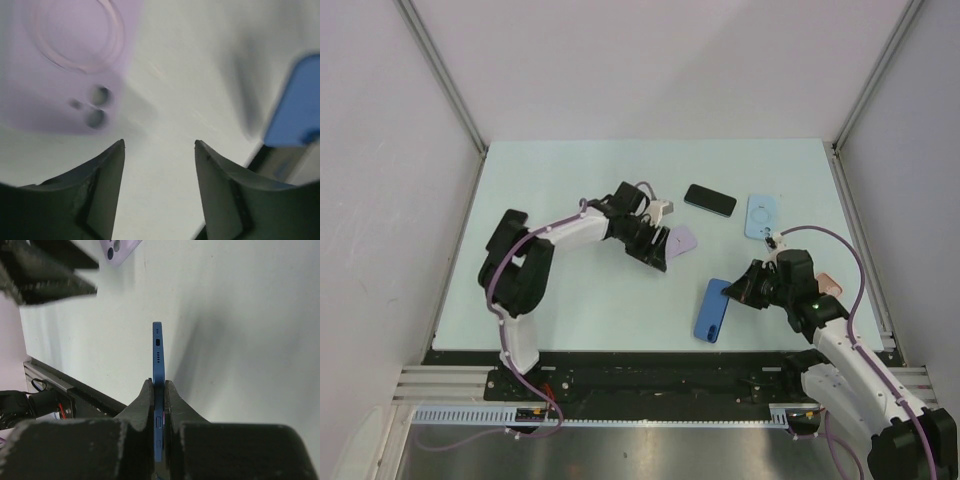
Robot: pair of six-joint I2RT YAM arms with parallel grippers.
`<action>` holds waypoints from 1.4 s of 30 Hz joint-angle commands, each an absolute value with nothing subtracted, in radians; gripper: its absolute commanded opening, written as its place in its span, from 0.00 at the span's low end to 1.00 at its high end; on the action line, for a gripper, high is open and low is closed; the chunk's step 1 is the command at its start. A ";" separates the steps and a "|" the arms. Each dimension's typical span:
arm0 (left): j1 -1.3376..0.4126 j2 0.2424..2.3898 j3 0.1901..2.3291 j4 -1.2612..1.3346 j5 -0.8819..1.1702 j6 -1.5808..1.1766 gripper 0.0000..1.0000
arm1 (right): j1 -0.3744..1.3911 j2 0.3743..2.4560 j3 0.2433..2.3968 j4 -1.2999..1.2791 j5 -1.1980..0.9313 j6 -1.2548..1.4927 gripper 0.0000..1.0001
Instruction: Put the phone into the phone case
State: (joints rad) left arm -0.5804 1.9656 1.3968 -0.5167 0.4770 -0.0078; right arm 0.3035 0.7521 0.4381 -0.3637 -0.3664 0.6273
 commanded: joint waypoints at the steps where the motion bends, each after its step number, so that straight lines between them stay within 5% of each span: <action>1: -0.592 1.801 1.191 -0.335 0.881 -0.251 0.60 | 0.296 0.755 0.437 -0.292 -0.387 0.647 0.00; 7: -0.598 1.674 1.006 -0.248 0.787 -0.330 0.65 | 0.293 0.833 0.428 -0.204 -0.377 0.710 0.00; 10: -0.614 1.615 1.061 -0.345 0.499 -0.215 0.81 | 0.291 0.824 0.411 -0.186 -0.380 0.709 0.00; 11: -0.621 1.614 1.124 -0.392 0.357 -0.183 0.98 | 0.291 0.818 0.411 -0.198 -0.376 0.703 0.00; 12: -0.627 1.624 1.156 -0.411 0.292 -0.120 1.00 | 0.291 0.810 0.407 -0.204 -0.371 0.701 0.00; 15: -0.652 1.679 1.282 -0.456 0.119 -0.002 1.00 | 0.291 0.782 0.399 -0.224 -0.361 0.692 0.00; 23: -0.670 1.899 1.547 -0.558 0.081 0.251 1.00 | 0.287 0.755 0.391 -0.276 -0.356 0.678 0.00; 42: -0.745 2.117 1.641 -0.560 0.023 0.345 1.00 | 0.244 0.746 0.391 -0.276 -0.390 0.667 0.00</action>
State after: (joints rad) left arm -0.7498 2.0972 1.5909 -0.5632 0.0418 0.2550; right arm 0.2558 0.7685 0.3813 -0.3092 -0.3573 0.6762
